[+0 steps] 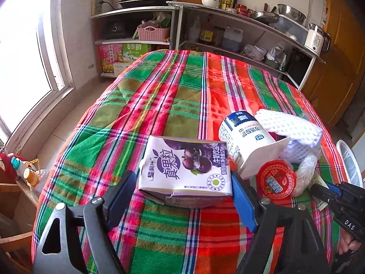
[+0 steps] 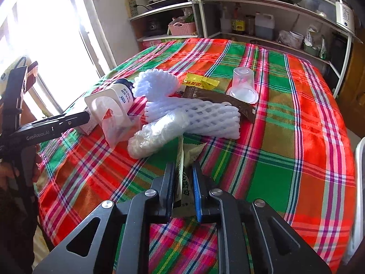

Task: Collect trash
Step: 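Grasp the purple juice carton with the left gripper and lift it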

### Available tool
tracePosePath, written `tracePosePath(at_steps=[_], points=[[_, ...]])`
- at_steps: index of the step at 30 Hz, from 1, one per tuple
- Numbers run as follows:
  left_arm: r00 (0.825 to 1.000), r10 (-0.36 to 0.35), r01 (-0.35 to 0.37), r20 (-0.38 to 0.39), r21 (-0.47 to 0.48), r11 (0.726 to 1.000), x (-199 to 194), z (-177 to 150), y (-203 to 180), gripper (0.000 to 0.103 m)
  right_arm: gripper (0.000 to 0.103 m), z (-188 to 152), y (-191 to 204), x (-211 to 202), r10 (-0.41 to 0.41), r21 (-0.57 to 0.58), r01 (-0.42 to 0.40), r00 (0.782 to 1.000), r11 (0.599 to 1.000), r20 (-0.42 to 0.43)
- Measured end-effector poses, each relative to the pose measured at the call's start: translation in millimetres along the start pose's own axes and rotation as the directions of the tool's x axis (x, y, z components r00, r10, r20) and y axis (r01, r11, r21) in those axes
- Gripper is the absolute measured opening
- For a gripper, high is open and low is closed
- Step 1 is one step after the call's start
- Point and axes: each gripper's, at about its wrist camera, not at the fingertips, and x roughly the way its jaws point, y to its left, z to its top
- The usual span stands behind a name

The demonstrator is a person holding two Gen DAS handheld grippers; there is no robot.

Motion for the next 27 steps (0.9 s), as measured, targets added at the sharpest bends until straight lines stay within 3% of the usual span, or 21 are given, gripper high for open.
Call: tracePosePath(at_steps=[5, 7, 15, 27], points=[[1.000, -0.011, 0.011, -0.011, -0.024, 1.000, 6, -3, 0, 0.082, 0.016, 0, -2, 0, -0.001, 0.015, 0.001, 1.000, 1.000, 0.004], [1.000, -0.023, 0.022, -0.006, -0.039, 0.999, 6, -4, 1, 0.076, 0.015, 0, -1, -1, -0.003, 0.009, 0.003, 1.000, 1.000, 0.007], [0.999, -0.032, 0.033, 0.012, -0.086, 0.996, -4, -8, 0, 0.076, 0.013, -7, -4, -15, -0.001, 0.029, 0.000, 0.999, 1.000, 0.035], [0.993, -0.087, 0.090, 0.080, -0.040, 0.995, -50, -16, -36, 0.076, 0.013, -19, -21, -51, 0.001, 0.077, -0.009, 0.995, 0.997, 0.098]])
